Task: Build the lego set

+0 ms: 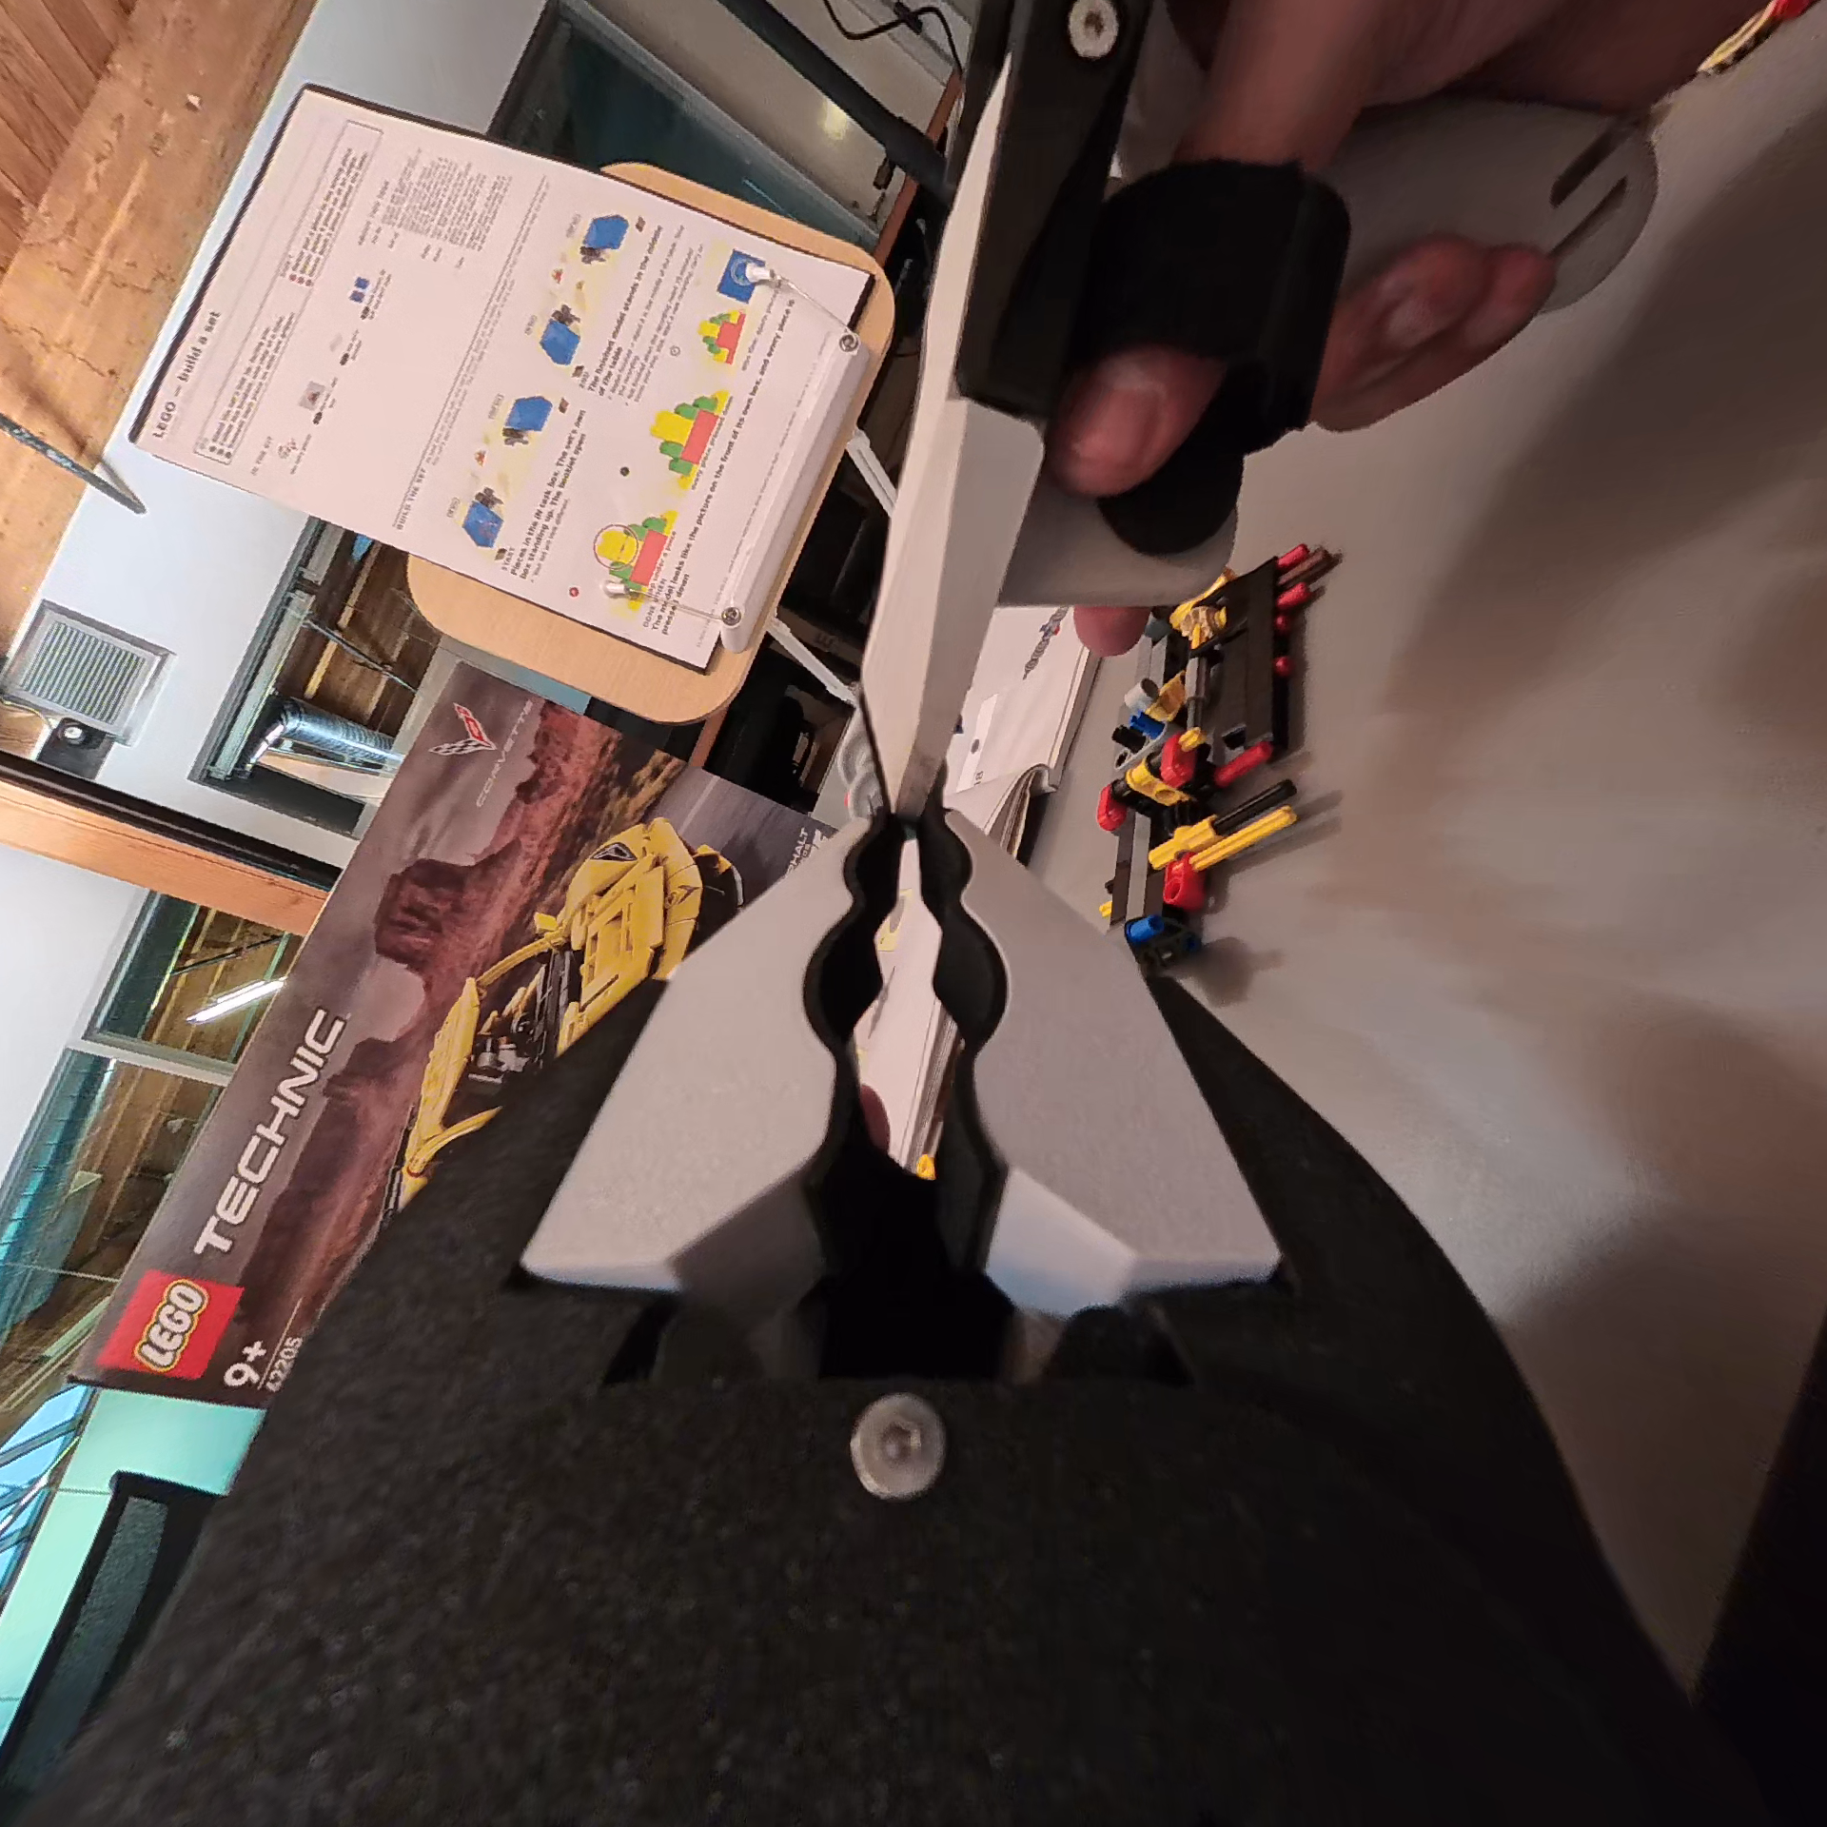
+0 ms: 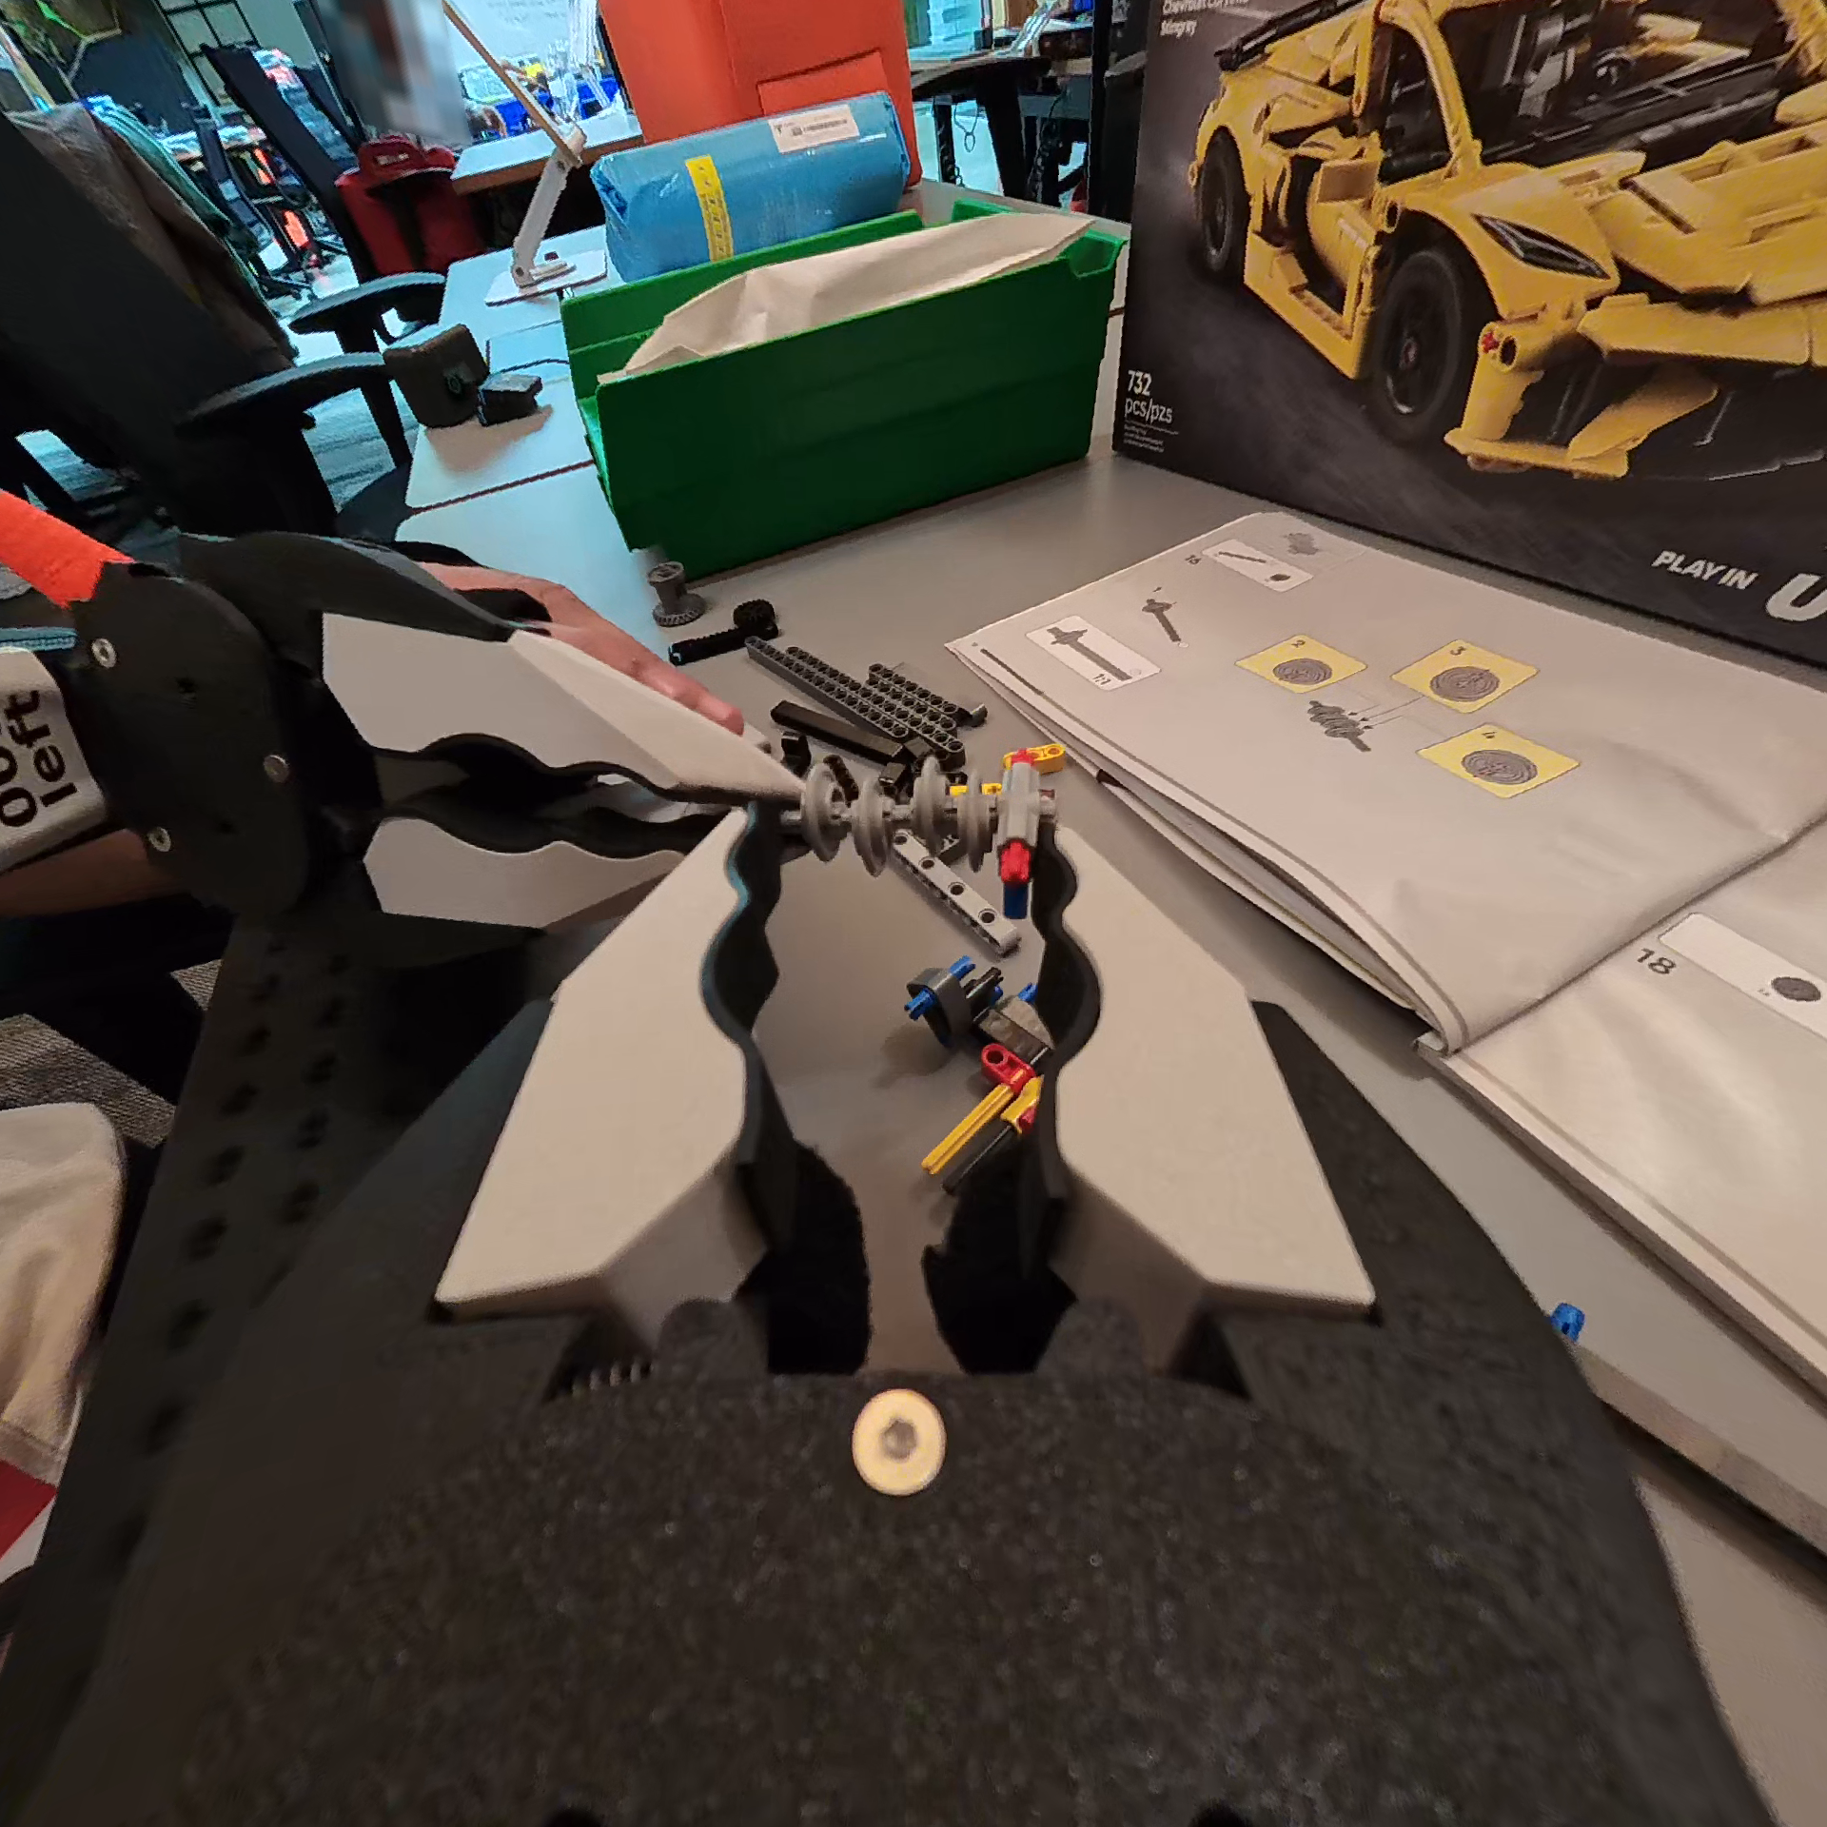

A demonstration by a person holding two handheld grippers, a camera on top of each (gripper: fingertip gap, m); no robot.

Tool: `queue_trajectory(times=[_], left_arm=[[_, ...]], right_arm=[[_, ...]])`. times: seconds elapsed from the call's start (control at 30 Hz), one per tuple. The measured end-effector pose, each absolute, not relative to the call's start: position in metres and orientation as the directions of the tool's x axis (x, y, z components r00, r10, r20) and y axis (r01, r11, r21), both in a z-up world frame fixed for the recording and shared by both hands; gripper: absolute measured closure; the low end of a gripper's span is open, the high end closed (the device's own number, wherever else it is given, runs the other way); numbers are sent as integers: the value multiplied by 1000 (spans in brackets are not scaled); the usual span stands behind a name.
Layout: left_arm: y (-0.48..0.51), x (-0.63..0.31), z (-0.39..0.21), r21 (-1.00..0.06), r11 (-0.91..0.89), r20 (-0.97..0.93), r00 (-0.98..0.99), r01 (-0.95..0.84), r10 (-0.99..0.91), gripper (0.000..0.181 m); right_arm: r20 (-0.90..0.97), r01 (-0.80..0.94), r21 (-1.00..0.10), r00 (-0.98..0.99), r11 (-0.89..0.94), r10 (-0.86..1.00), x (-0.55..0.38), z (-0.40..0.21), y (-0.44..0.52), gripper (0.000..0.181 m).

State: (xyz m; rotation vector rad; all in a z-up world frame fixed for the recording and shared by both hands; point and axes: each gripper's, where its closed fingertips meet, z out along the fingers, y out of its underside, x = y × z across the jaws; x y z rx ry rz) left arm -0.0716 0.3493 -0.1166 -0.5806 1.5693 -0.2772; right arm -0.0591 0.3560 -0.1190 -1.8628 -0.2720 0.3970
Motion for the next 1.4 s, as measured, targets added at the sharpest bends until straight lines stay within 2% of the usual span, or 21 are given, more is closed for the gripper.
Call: queue_trajectory(times=[0.4, 0.53, 0.63, 0.73, 0.87, 1.0, 1.1, 1.2, 1.3, 1.33, 1.4], left_arm=[[352, -71, -122, -490, 840, -863, -2, -234, -505, 178], [356, -71, -119, -493, 834, -863, 19, -247, -504, 178], [358, -70, -120, -451, 851, -887, 31, -268, -461, 179], [357, -70, -119, -455, 851, -885, 29, -262, -465, 179], [355, -70, -121, -458, 851, -883, 21, -257, -469, 178], [355, -69, -125, -462, 846, -878, 3, -266, -478, 178], [355, -68, -127, -477, 837, -867, -11, -270, -498, 178], [356, -68, -121, -570, 794, -810, -16, -212, -586, 179], [365, -71, -113, -735, 657, -664, -18, -166, -747, 179], [363, -73, -108, -802, 583, -583, -46, -128, -811, 179], [361, -76, -102, -913, 400, -390, -117, -81, -914, 180]], right_arm=[[-22, 97, -943, 936, -319, 351, -58, -123, 357, 131], [-14, 84, -958, 940, -273, 340, -57, -118, 362, 131], [25, 121, -952, 945, -279, 325, -55, -118, 363, 131], [72, 158, -953, 947, -259, 314, -55, -116, 362, 131], [-14, 90, -946, 948, -312, 318, -57, -120, 360, 131], [52, 151, -933, 955, -327, 292, -55, -122, 359, 131], [14, 117, -931, 958, -345, 288, -55, -124, 360, 131], [-42, 62, -956, 939, -287, 342, -54, -114, 358, 132], [-115, -23, -979, 882, -203, 457, -53, -93, 345, 130], [-90, 0, -979, 898, -204, 431, -44, -95, 344, 129], [81, 157, -975, 908, -155, 411, -35, -98, 339, 136]])
